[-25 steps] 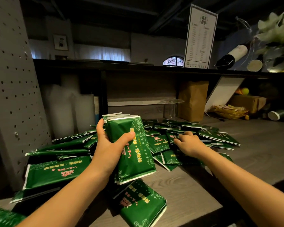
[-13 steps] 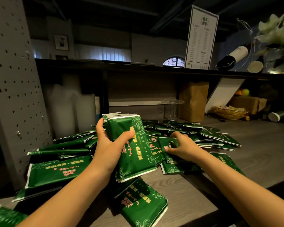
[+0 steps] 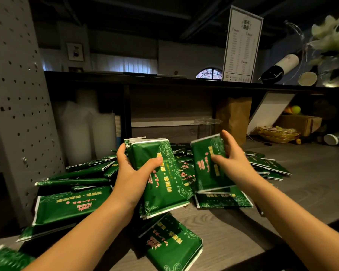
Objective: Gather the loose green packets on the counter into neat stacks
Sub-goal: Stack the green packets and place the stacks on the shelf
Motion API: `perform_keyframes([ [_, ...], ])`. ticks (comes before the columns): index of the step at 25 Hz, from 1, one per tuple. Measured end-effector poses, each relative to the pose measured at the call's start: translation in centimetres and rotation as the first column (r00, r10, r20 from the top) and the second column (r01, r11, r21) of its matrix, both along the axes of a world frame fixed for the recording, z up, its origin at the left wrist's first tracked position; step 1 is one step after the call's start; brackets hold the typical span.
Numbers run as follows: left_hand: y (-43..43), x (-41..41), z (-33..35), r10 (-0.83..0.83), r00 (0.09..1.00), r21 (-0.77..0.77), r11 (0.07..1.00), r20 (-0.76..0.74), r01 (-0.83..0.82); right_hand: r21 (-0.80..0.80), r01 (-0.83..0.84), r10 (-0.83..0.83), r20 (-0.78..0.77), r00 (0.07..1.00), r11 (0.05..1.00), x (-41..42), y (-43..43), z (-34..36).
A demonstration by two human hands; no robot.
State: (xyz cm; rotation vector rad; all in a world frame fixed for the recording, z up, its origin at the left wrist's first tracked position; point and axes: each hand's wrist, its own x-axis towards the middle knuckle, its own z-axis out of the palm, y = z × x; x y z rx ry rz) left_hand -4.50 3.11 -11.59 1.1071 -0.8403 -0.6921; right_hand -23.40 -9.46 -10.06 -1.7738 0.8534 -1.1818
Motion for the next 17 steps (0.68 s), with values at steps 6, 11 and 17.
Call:
perform_keyframes([
  [6, 0.0, -0.2, -0.4, -0.043, 0.999, 0.099, 0.994, -0.022, 0.045, 0.122, -0.37, 0.336, 0.23, 0.913, 0.921, 1.4, 5.3, 1.9],
  [11, -0.2, -0.8, -0.2, -0.033, 0.998, 0.089, 0.995, -0.058, 0.038, -0.006, -0.351, 0.351, 0.051, 0.935, 0.936, 3.6, 7.4, 0.2],
  [17, 0.7, -1.3, 0.3, -0.139, 0.99, 0.001, 0.99, -0.005, 0.139, 0.065, -0.437, 0.43, 0.097, 0.898, 0.897, 5.2, 7.4, -0.8],
])
